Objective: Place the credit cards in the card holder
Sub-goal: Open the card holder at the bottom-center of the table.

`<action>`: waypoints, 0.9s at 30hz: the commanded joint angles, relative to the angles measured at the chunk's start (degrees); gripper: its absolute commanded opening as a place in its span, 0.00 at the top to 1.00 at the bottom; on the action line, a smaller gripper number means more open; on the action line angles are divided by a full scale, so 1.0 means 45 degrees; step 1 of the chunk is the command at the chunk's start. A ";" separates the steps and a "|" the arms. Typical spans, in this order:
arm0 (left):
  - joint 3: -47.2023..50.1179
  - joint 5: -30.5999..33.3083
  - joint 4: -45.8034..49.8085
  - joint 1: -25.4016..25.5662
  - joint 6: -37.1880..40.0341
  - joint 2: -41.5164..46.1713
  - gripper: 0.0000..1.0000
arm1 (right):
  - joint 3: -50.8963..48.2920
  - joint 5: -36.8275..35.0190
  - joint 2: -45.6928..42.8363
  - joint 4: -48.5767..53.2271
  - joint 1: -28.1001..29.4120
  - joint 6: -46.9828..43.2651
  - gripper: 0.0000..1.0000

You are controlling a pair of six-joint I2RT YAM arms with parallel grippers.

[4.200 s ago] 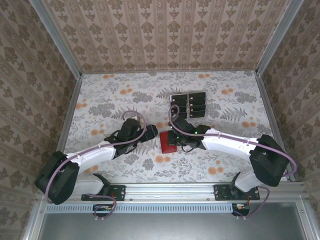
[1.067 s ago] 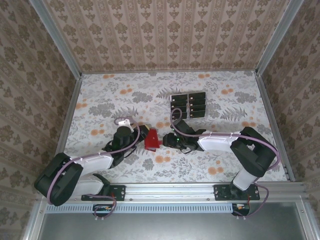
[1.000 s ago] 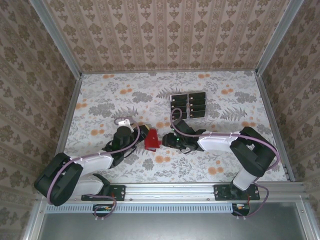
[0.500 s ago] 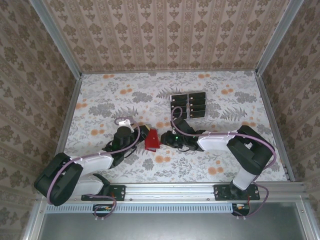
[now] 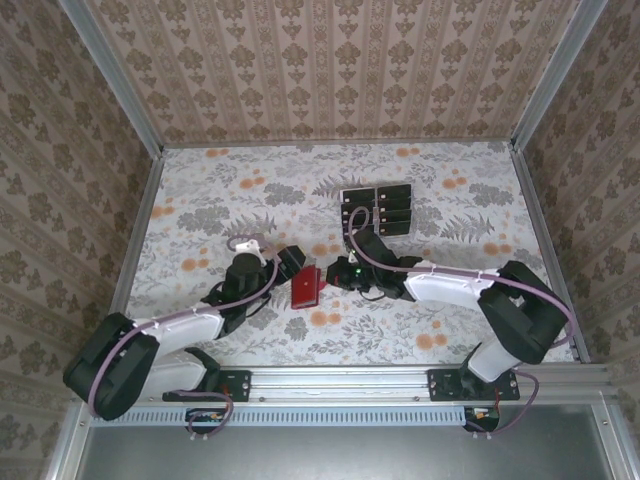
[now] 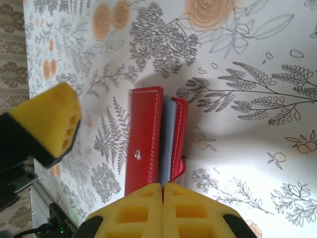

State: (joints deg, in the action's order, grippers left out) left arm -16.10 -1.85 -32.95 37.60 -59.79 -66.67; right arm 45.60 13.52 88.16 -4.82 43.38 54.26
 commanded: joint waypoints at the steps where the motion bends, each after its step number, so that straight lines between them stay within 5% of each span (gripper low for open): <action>1: -0.0342 0.0020 0.2224 -0.0153 0.1278 0.0881 0.11 | 0.0613 -0.0353 -0.0592 0.1436 0.0087 -0.0745 1.00; 9: -0.1779 -0.0093 0.5902 -0.0185 0.3101 0.1690 0.08 | 0.1004 -0.0484 -0.0822 0.1711 0.0335 -0.0755 1.00; 27: -0.2955 -0.0762 0.5260 0.0305 0.3370 -0.0486 0.07 | 0.1606 -0.0675 -0.1167 0.2167 0.0602 -0.0869 1.00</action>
State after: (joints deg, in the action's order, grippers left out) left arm -27.79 -4.58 -8.80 38.57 -46.17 -68.03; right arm 51.24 12.01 84.25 3.38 45.71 51.11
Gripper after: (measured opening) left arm 0.933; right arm 0.068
